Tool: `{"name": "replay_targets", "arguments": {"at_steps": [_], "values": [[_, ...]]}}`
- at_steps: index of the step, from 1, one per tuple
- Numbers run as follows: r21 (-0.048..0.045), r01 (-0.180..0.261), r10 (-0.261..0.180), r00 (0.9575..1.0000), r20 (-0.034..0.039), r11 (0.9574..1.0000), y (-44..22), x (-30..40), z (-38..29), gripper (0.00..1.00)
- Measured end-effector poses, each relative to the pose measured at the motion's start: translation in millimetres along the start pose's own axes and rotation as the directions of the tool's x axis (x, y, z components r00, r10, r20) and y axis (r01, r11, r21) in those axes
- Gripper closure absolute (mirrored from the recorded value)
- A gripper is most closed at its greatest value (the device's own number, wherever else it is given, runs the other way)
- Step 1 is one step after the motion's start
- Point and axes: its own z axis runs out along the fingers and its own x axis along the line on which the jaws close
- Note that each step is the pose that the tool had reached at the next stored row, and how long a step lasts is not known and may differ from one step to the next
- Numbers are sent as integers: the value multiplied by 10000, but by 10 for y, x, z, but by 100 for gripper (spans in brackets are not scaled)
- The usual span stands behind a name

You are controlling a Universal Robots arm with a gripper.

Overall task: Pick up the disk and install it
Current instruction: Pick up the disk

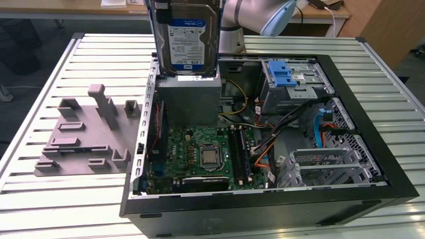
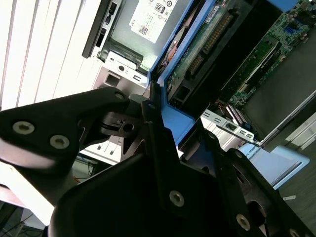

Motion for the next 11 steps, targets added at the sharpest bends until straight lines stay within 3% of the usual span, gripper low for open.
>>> {"name": "replay_targets", "arguments": {"at_steps": [11], "values": [[0, 1, -1, 10000, 0, 10000, -50, -2, -1, 63]]}}
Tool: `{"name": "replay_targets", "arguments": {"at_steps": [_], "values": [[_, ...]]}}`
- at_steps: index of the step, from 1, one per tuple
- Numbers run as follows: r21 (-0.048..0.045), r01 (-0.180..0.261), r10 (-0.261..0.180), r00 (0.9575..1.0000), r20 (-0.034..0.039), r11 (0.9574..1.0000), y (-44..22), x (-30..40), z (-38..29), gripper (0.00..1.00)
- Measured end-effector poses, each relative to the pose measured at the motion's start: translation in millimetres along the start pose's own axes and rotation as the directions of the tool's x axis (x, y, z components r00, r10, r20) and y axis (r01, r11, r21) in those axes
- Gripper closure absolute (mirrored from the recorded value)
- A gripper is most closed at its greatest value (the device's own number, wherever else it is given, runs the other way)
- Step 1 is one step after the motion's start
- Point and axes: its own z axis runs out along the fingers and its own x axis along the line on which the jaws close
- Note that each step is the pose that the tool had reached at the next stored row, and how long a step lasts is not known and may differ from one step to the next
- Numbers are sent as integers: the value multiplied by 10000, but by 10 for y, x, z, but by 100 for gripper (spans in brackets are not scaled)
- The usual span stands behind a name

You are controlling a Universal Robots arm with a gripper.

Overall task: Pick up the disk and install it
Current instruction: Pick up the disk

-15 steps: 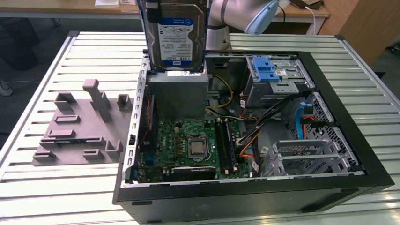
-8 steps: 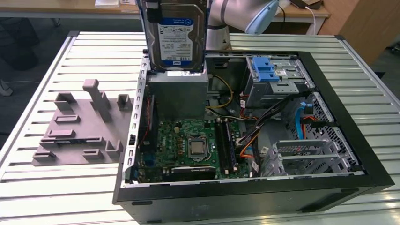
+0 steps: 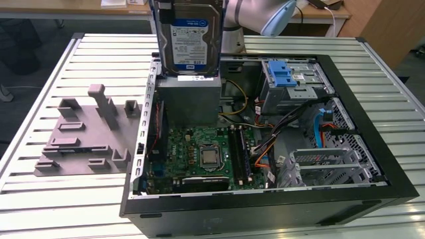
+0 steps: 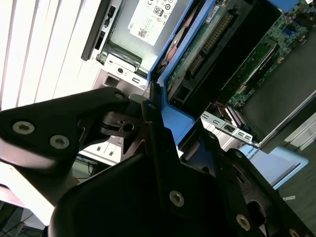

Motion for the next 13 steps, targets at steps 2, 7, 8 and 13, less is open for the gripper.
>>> {"name": "replay_targets", "arguments": {"at_steps": [2, 7, 8, 13], "values": [[1, 0, 0, 10000, 0, 10000, -20, 0, 0, 63], [0, 0, 0, 10000, 0, 10000, -66, -2, -1, 63], [1, 0, 0, 10000, 1, 10000, -75, -2, -1, 63], [0, 0, 0, 10000, 0, 10000, -121, -4, -2, 63]]}}
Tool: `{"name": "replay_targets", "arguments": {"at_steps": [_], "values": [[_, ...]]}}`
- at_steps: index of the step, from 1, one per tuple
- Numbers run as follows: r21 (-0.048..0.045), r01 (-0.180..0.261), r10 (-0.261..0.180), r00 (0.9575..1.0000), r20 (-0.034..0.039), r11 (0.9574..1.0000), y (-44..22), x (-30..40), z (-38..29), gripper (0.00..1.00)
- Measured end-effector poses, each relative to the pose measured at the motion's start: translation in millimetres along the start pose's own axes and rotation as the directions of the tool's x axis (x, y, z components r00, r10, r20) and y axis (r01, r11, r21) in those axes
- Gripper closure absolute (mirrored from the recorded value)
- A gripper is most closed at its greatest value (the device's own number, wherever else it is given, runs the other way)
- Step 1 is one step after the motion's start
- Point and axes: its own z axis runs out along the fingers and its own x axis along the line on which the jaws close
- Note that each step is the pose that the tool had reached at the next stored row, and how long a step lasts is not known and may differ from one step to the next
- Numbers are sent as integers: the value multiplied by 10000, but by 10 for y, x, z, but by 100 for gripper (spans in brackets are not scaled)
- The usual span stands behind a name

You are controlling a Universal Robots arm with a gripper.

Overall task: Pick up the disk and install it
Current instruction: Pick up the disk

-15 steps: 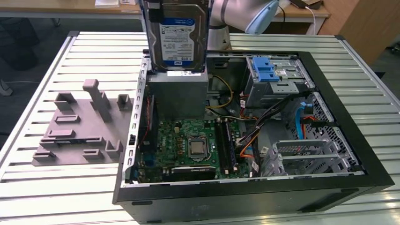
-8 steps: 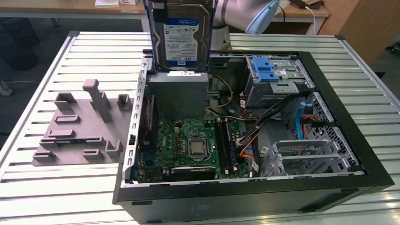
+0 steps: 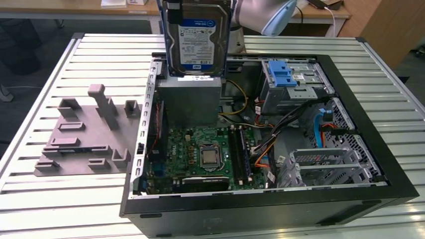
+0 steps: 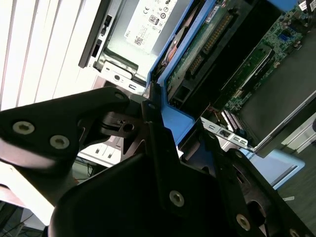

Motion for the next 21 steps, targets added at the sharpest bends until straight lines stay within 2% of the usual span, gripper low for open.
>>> {"name": "replay_targets", "arguments": {"at_steps": [21], "values": [[0, 0, 0, 10000, 0, 10000, -178, -4, -3, 63]]}}
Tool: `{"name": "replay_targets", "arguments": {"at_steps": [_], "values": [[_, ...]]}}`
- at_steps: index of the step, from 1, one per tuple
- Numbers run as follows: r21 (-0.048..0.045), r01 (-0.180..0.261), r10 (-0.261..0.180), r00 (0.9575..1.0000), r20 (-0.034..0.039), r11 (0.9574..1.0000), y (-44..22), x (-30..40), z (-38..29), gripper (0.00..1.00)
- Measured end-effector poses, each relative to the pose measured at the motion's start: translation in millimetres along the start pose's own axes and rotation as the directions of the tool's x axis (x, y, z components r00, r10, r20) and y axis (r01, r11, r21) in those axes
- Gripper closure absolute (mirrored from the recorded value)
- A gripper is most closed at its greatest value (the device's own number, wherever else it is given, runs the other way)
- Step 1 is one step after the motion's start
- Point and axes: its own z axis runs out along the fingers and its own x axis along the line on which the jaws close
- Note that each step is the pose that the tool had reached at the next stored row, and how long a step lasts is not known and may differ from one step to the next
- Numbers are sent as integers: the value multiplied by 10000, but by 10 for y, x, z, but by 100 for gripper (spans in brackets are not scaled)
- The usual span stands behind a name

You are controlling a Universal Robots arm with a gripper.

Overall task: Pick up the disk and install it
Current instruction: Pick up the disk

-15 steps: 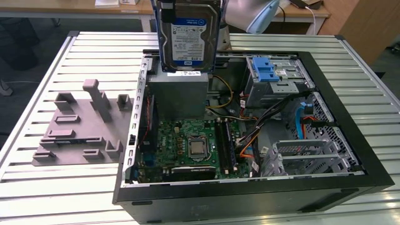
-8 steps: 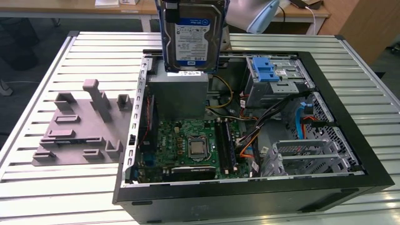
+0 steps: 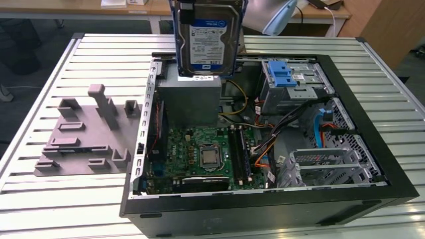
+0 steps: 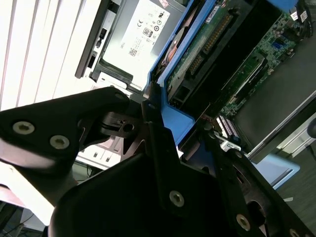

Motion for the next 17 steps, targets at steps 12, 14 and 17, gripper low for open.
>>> {"name": "replay_targets", "arguments": {"at_steps": [12, 14, 17], "values": [[0, 1, -1, 10000, 0, 10000, -88, -1, -1, 63], [0, 0, 0, 10000, 0, 10000, -102, -2, -2, 63], [1, 0, 0, 10000, 1, 10000, -120, -1, -2, 63]]}}
